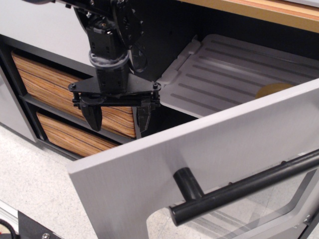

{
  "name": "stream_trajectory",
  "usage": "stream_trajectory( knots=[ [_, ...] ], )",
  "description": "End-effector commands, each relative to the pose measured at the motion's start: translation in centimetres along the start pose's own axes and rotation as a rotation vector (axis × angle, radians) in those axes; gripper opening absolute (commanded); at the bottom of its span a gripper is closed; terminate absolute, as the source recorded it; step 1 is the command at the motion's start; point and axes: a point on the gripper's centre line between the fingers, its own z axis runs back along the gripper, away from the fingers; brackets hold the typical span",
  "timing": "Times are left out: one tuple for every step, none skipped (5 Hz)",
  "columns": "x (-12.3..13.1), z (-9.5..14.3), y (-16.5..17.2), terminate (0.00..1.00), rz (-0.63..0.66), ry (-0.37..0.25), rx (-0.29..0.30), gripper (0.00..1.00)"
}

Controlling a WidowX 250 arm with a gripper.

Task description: Close oven

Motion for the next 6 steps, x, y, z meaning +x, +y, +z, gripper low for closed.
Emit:
stream_trajectory(
  knots=[
    [0.0,0.0,0.0,0.0,0.0,0.0,0.0,1.0],
    [-0.9,2.4,-2.2,0.0,0.028,0.021,-0.035,1.0],
    [-1.6,5.4,-4.7,0.0,0.055,0.017,-0.072,1.0],
    [-2.2,8.4,-7.7,0.0,0.096,0.027,-0.096,1.0],
    [-3.3,11.4,-10.0,0.0,0.13,0.05,-0.123,1.0],
    [-4.7,13.9,-11.4,0.0,0.145,0.081,-0.152,1.0]
  ],
)
